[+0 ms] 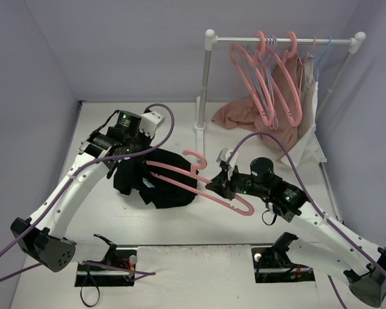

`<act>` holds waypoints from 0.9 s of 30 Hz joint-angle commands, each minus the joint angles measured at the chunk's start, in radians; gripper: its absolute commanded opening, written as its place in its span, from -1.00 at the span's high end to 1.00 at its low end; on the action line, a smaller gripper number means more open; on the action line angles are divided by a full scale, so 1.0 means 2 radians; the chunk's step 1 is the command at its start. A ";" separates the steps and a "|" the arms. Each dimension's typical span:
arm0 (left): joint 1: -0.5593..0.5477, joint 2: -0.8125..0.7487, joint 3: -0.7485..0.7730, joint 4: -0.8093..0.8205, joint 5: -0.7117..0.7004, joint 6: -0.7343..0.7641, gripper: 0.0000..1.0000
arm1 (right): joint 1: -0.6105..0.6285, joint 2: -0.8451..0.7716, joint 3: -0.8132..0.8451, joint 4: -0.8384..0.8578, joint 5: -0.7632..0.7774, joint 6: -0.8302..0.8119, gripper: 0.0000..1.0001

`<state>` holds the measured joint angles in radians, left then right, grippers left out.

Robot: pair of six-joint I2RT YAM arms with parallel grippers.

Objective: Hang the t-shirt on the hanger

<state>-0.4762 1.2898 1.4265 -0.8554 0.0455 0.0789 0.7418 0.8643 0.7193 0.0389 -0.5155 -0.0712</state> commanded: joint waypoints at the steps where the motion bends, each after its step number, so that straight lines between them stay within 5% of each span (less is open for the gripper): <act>1: 0.000 -0.011 0.050 0.012 0.079 0.032 1.00 | 0.004 0.002 0.022 0.101 -0.042 -0.018 1.00; 8: -0.006 0.005 0.117 -0.024 0.136 0.060 1.00 | 0.004 0.031 0.091 0.132 -0.100 -0.055 1.00; 18: -0.034 0.012 0.314 -0.050 0.179 0.069 1.00 | -0.020 0.097 0.248 0.131 -0.107 -0.108 1.00; 27: -0.034 -0.034 0.217 -0.047 0.178 0.065 1.00 | -0.048 0.096 0.124 0.171 -0.091 -0.091 1.00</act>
<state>-0.5367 1.2315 1.9562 -0.9608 0.3687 0.2054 0.6757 1.0584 1.0797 0.2186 -0.6937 -0.2779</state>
